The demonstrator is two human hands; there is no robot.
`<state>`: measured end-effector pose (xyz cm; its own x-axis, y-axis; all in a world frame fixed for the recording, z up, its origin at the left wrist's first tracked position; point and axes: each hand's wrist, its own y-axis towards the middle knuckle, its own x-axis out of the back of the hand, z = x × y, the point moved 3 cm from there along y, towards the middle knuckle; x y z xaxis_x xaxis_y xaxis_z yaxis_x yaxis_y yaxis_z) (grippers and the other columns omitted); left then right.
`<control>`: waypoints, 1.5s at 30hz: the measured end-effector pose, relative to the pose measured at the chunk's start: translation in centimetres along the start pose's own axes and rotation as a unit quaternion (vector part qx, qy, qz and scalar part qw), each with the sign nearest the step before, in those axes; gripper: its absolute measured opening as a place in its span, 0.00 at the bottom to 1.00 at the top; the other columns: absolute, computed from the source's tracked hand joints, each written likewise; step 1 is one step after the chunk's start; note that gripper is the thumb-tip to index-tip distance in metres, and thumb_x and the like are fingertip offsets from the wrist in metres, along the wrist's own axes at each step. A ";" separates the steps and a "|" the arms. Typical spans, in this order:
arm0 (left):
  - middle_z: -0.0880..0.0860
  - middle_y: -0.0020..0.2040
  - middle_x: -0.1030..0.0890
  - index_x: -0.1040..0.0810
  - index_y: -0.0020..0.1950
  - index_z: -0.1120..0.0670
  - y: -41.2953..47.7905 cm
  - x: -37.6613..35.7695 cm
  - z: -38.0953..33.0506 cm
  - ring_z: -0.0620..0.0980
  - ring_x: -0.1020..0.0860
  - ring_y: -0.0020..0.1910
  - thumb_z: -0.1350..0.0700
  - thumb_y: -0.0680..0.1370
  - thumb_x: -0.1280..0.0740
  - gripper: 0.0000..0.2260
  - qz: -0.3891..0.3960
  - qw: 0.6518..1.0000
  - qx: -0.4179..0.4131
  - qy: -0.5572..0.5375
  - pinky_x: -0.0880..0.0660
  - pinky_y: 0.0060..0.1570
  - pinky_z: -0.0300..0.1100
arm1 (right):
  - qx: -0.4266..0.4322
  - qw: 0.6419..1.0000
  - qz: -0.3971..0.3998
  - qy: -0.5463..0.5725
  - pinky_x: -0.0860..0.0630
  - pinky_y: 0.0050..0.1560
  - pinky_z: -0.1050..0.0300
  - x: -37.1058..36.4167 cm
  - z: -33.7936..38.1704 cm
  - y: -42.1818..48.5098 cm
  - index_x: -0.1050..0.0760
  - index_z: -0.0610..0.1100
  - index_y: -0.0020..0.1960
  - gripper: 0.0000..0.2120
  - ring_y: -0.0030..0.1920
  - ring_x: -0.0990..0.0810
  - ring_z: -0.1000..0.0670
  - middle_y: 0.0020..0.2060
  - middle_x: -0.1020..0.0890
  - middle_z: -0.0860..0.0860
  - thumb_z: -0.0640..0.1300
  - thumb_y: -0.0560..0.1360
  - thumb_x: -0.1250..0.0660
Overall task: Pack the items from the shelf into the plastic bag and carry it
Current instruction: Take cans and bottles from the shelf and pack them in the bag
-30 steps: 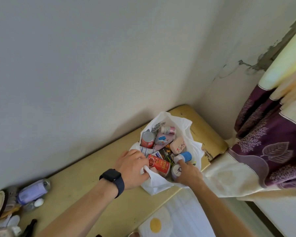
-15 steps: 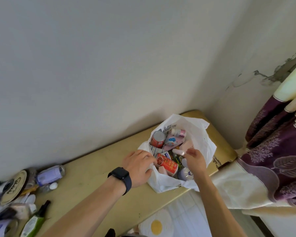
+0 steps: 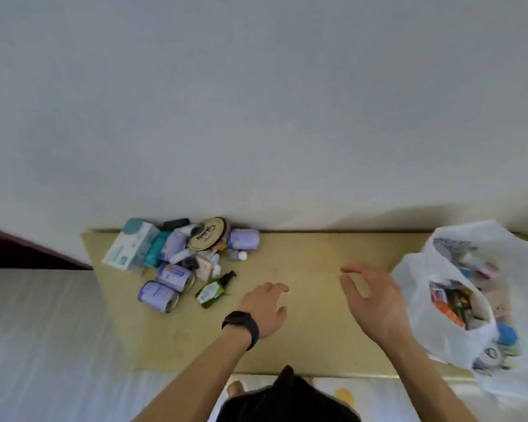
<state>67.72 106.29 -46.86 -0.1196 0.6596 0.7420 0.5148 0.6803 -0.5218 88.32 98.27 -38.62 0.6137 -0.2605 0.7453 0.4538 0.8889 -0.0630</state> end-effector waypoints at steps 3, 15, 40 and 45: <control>0.49 0.71 0.31 0.35 0.71 0.43 -2.9 -0.7 7.4 0.53 0.29 0.66 0.48 0.79 0.39 0.20 0.003 0.995 0.088 -0.055 0.29 0.64 0.49 | 0.038 0.989 0.137 -0.051 0.35 0.57 0.65 -7.3 2.4 -0.8 0.22 0.56 0.59 0.11 0.60 0.26 0.55 0.56 0.20 0.61 0.53 0.78 0.34; 0.54 0.73 0.37 0.36 0.73 0.49 -7.8 0.3 26.3 0.58 0.31 0.67 0.50 0.74 0.31 0.29 -0.133 0.905 0.323 -0.244 0.30 0.65 0.51 | 0.129 0.808 0.484 -0.311 0.28 0.63 0.46 -28.1 9.1 -2.6 0.40 0.49 0.76 0.25 0.68 0.32 0.43 0.72 0.32 0.47 0.51 0.80 0.42; 0.54 0.62 0.22 0.33 0.71 0.53 -6.8 -0.3 31.3 0.54 0.22 0.56 0.36 0.62 0.28 0.42 -0.053 0.768 0.368 -0.522 0.25 0.55 0.50 | -0.213 0.873 0.425 -0.112 0.25 0.42 0.51 -33.2 7.1 -2.4 0.35 0.41 0.64 0.27 0.48 0.19 0.44 0.54 0.23 0.43 0.55 0.75 0.31; 0.57 0.55 0.19 0.25 0.61 0.51 -8.2 1.4 27.1 0.54 0.21 0.46 0.40 0.69 0.32 0.24 -0.028 0.678 0.312 -0.665 0.26 0.44 0.45 | -0.432 0.794 0.318 0.287 0.31 0.28 0.55 -27.6 6.1 -4.8 0.30 0.35 0.63 0.20 0.28 0.25 0.47 0.46 0.22 0.41 0.46 0.78 0.31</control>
<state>40.34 110.27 -52.99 -0.9975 0.0488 -0.0506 0.0671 0.4448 -0.8931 65.29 103.51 -54.86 0.9771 -0.2109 -0.0295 0.0551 0.3839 -0.9217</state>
